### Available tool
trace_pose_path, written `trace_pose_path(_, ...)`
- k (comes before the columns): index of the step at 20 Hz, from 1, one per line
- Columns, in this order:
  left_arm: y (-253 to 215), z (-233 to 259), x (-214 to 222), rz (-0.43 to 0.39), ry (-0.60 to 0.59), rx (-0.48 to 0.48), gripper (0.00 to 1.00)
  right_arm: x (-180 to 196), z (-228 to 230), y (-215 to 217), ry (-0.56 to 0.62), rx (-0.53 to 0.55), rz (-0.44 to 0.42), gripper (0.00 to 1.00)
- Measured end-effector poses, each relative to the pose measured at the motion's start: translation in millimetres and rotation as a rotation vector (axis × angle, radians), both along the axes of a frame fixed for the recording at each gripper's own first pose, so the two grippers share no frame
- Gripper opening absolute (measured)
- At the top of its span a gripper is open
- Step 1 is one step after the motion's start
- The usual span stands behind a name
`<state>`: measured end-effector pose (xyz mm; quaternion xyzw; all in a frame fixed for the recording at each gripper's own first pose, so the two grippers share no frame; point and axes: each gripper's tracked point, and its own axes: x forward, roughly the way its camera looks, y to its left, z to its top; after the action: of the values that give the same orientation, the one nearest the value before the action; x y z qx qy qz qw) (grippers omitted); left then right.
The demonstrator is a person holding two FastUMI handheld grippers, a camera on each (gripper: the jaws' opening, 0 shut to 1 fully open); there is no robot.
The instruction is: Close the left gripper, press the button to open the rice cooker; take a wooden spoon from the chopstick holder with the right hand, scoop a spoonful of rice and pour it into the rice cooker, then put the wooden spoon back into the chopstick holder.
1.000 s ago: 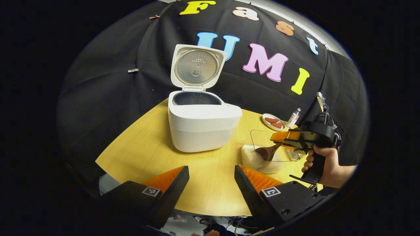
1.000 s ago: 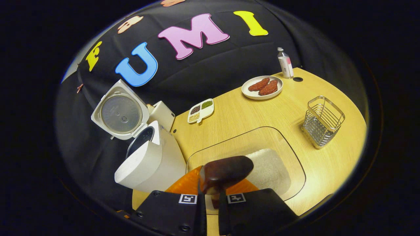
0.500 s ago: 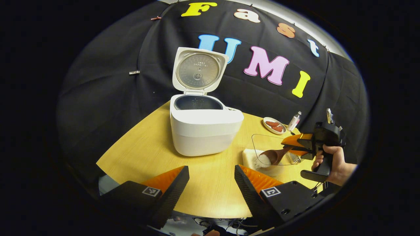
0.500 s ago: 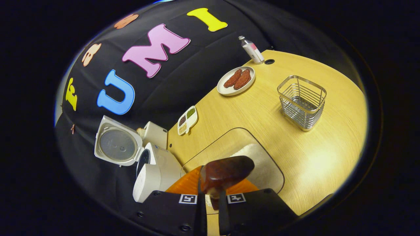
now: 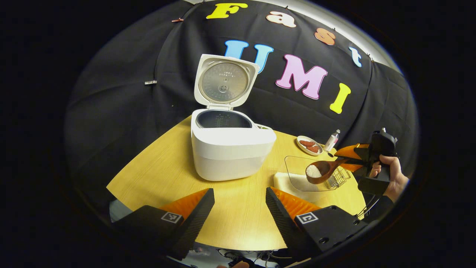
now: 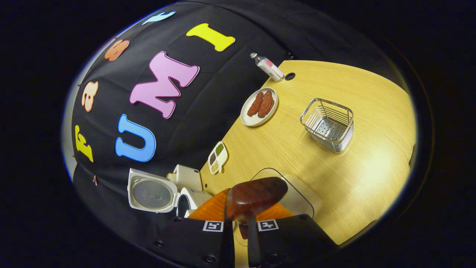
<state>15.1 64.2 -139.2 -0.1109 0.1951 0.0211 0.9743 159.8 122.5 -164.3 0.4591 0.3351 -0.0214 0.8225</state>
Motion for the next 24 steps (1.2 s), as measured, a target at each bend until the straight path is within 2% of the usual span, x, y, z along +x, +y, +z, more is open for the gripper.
trace_pose_path(8,7.1,5.2,2.6,0.009,-0.019,-0.012,0.96,33.1,47.0,36.9,-0.053,0.094,0.015,0.18)
trace_pose_path(17,36.4,14.1,-0.8,0.081,-0.034,-0.028,0.96,76.7,93.9,129.3,-0.075,0.248,0.055,0.18)
trace_pose_path(24,62.2,20.4,-2.2,0.133,-0.042,-0.025,0.96,107.4,115.5,198.9,-0.119,0.241,0.130,0.18)
